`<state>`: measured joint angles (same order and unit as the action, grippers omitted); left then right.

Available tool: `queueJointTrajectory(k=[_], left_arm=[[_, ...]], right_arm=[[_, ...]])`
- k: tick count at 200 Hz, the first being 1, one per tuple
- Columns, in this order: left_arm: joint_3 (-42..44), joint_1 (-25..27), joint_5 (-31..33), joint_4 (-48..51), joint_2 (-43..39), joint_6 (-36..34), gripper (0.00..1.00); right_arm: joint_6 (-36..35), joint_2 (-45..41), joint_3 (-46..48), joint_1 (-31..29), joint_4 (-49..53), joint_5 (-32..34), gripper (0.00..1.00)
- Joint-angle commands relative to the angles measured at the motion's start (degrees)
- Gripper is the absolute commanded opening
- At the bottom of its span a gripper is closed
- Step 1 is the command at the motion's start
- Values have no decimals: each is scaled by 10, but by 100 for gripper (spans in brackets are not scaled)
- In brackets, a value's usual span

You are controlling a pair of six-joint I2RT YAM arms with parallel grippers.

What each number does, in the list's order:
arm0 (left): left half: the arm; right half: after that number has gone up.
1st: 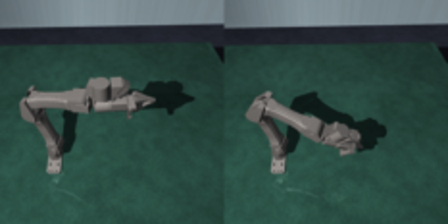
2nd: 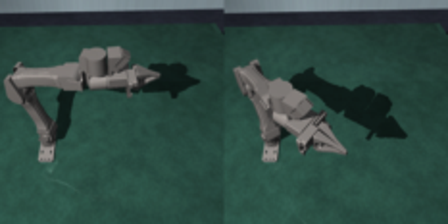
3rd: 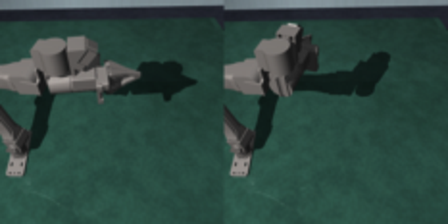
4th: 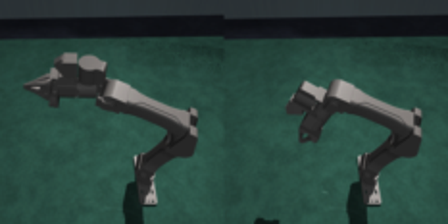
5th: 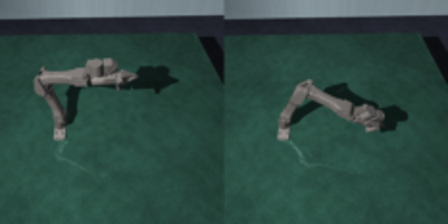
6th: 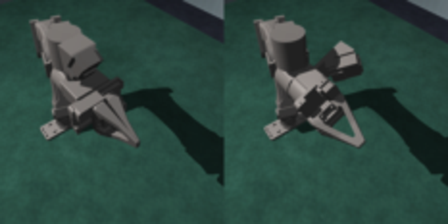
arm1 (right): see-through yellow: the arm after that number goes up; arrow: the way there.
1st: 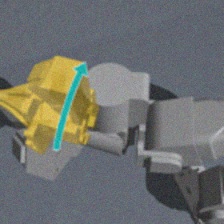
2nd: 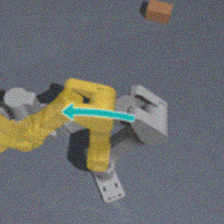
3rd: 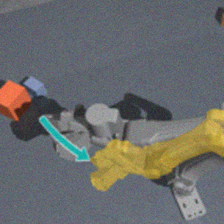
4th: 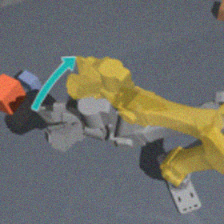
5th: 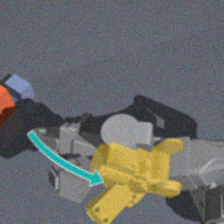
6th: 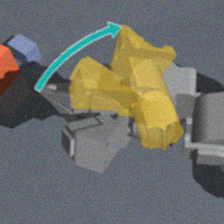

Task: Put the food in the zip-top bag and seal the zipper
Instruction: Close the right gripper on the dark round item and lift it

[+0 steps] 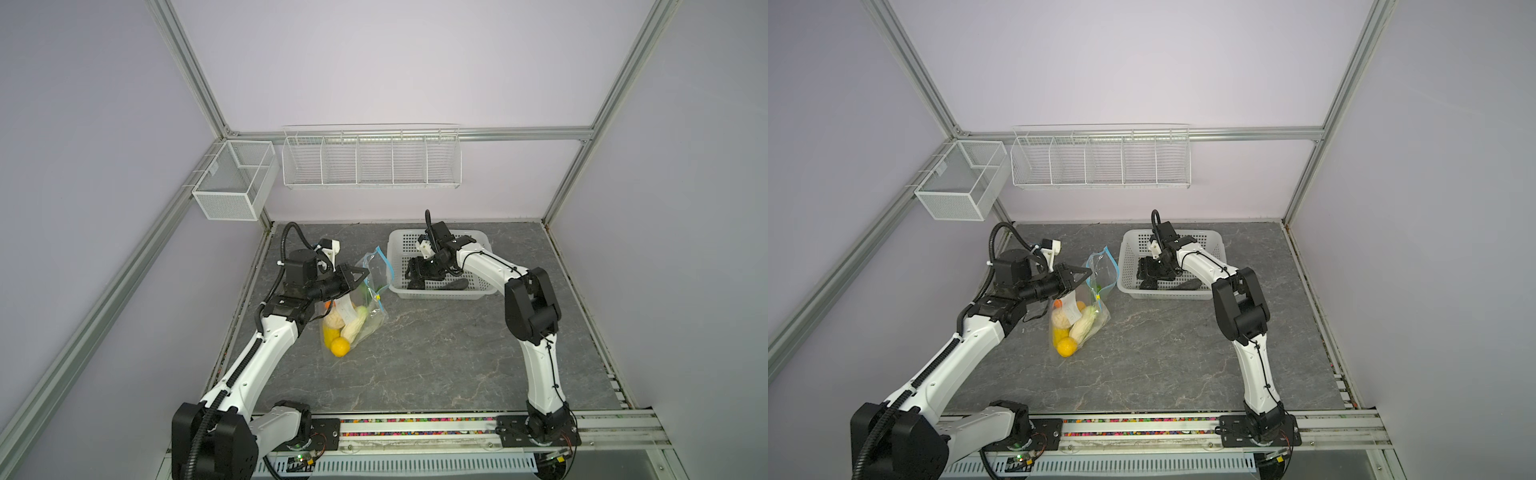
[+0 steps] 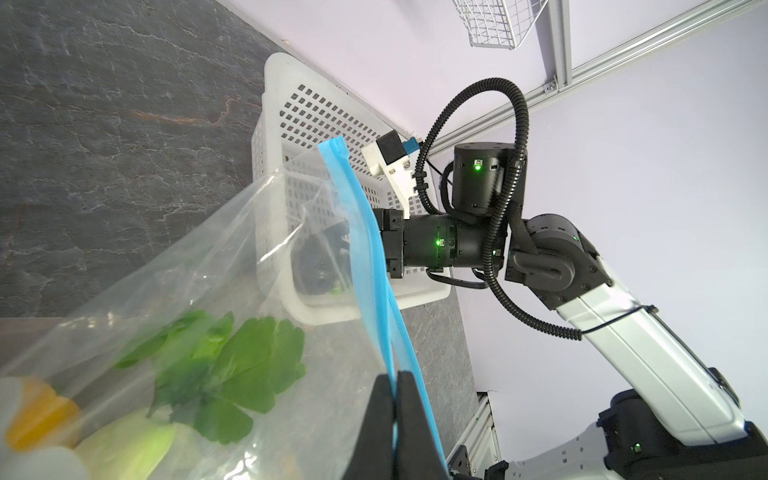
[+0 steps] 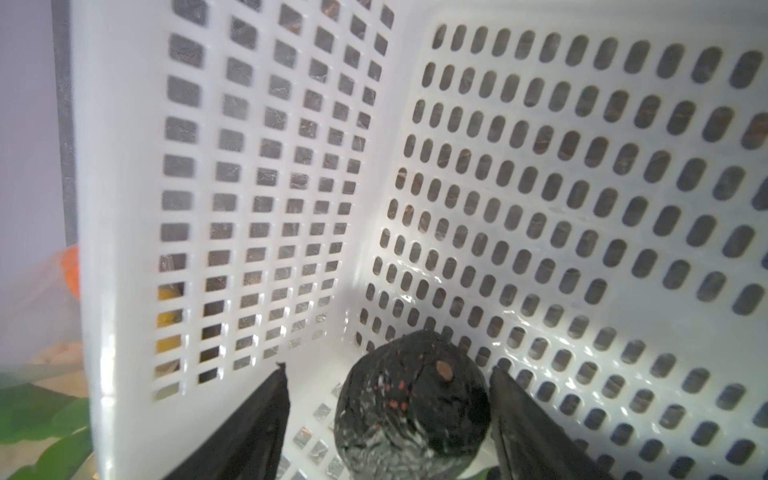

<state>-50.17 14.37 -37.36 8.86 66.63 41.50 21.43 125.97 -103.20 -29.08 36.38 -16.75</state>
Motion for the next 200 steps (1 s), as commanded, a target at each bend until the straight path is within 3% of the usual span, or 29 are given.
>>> queueJointTrajectory(k=[1,99,154,200], left_arm=[[-8,1,1,-4,5,-8,0],[-8,1,8,9,0,-15,0],[-7,1,8,12,0,-16,0],[-7,2,7,11,-1,-16,0]], right_arm=[[9,17,-14,-6,6,-16,77],[-5,58,-68,-18,41,19,76],[-30,63,-66,-32,59,79,67],[-34,67,-67,-33,54,88,56]])
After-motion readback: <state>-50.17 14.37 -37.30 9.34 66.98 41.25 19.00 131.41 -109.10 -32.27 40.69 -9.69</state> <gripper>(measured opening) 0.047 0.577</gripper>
